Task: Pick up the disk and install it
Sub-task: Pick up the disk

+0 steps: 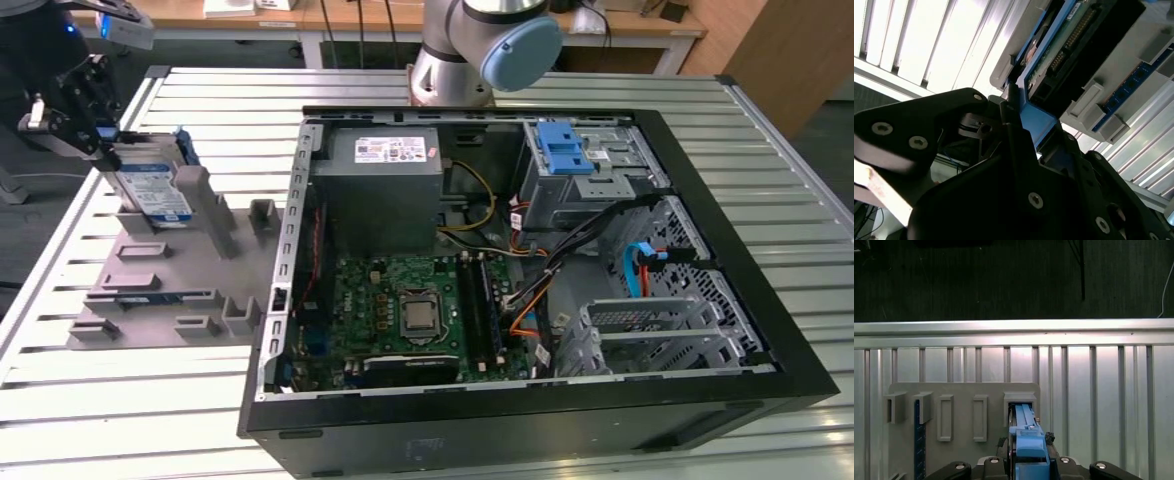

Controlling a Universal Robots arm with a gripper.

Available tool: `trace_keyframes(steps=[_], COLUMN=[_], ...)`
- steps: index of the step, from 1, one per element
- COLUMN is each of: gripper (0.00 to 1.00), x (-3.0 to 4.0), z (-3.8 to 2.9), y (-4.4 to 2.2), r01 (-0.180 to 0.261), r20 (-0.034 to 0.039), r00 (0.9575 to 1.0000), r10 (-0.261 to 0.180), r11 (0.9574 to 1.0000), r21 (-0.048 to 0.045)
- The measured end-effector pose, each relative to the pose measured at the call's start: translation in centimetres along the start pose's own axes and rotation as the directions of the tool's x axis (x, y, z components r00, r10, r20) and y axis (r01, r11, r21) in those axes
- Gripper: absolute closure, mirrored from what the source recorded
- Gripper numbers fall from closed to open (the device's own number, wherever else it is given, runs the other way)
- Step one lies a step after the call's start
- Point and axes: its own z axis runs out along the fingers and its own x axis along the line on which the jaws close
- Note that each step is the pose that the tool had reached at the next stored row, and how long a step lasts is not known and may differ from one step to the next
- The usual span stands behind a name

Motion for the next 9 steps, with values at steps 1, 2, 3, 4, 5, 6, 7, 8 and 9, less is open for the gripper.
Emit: trace_keyframes(steps=[1, 2, 3, 4, 5, 6, 7, 8, 9], gripper=[0.57, 0.63, 0.63, 0.63, 0.63, 0.63, 0.63, 0.63, 0.63], x=[0.00, 0.00, 0.00, 0.00, 0.00, 0.00, 0.00, 0.00, 0.00], z=[0.00, 0.00, 0.00, 0.00, -0.01, -0.01, -0.02, -0.02, -0.02], y=[0.00, 0.00, 0.00, 0.00, 0.00, 0.00, 0.00, 0.00, 0.00], r01=[0.000, 0.000, 0.000, 0.000, 0.000, 0.000, 0.000, 0.000, 0.000], r20=[0.0001, 0.0001, 0.0001, 0.0002, 0.0001, 0.0002, 0.0002, 0.0002, 0.0001], r00=[1.0000, 1.0000, 1.0000, 1.0000, 1.0000, 1.0000, 1.0000, 1.0000, 1.0000], r10=[0.000, 0.000, 0.000, 0.000, 0.000, 0.000, 0.000, 0.000, 0.000], r11=[1.0000, 1.0000, 1.0000, 1.0000, 1.0000, 1.0000, 1.0000, 1.0000, 1.0000], r21=[0.0001, 0.0001, 0.0001, 0.0002, 0.0001, 0.0001, 0.0002, 0.0001, 0.0001])
